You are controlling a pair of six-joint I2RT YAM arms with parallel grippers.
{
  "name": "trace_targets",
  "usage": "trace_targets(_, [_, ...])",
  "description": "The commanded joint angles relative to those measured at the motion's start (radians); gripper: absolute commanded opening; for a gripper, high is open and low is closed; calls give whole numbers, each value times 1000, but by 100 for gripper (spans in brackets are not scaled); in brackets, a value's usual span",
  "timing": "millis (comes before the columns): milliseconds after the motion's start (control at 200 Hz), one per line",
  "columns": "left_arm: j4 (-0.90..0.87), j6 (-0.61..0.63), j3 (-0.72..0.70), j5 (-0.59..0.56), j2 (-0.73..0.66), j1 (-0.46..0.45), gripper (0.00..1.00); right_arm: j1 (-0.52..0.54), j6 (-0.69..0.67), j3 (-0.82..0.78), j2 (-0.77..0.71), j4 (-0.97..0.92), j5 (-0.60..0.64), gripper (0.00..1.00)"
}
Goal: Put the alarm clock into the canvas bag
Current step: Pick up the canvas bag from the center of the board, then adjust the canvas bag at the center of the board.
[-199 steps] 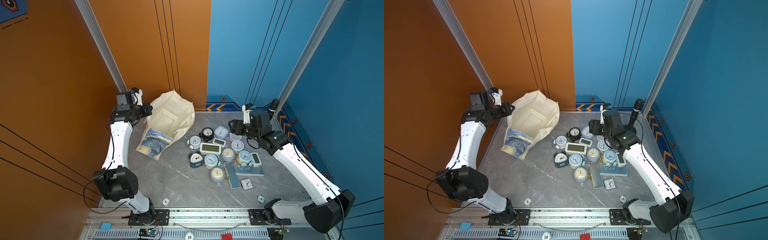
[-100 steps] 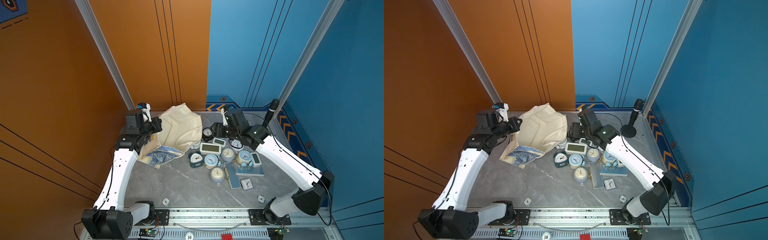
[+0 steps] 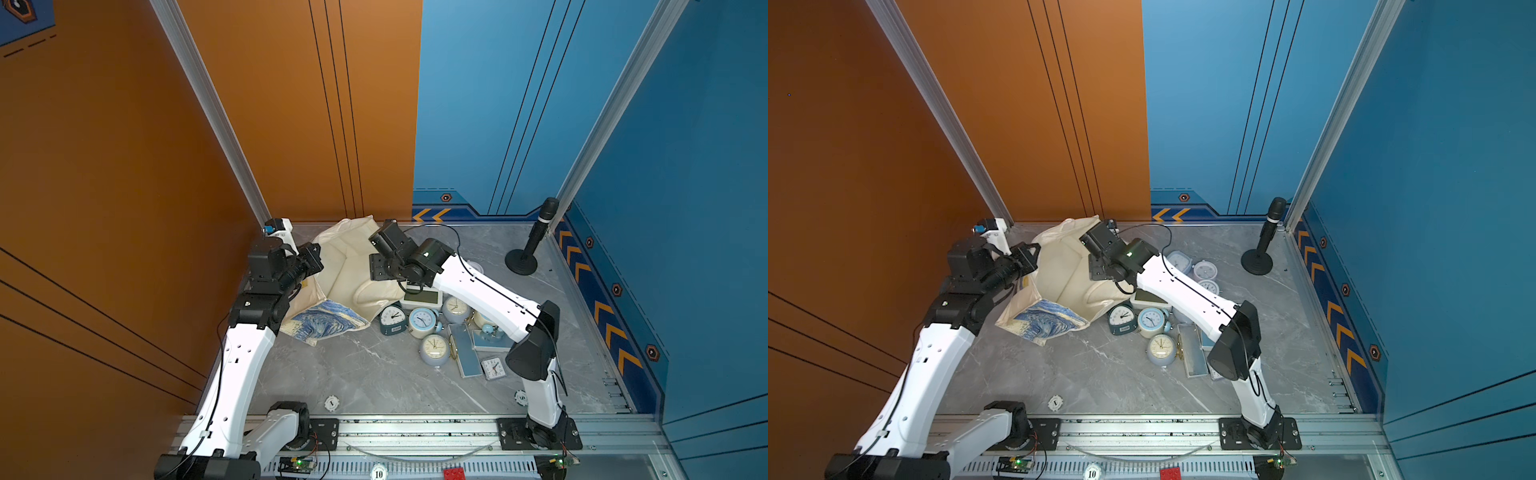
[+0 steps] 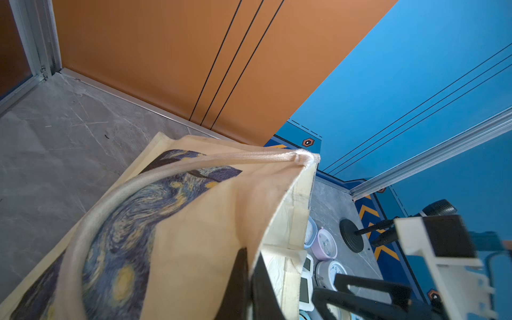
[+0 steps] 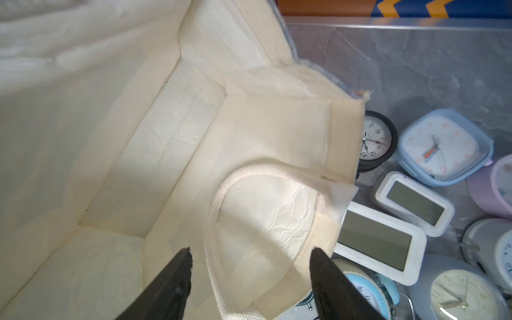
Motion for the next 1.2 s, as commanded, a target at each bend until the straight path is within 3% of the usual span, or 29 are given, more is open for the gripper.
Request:
trace_targets(0, [84, -52, -22, -22, -31, 1, 0, 15, 89, 54, 71, -94, 61, 74])
trace_targets(460, [147, -122, -49, 13, -54, 20, 0, 2, 181, 210, 357, -83, -46, 74])
trace_targets(901, [249, -264, -98, 109, -52, 33, 0, -31, 231, 201, 457, 147, -332, 74])
trace_targets(966, [275, -299, -104, 129, -53, 39, 0, -30, 232, 200, 458, 174, -360, 69])
trace_targets(1196, [280, -340, -102, 130, -74, 57, 0, -44, 205, 107, 354, 255, -373, 26])
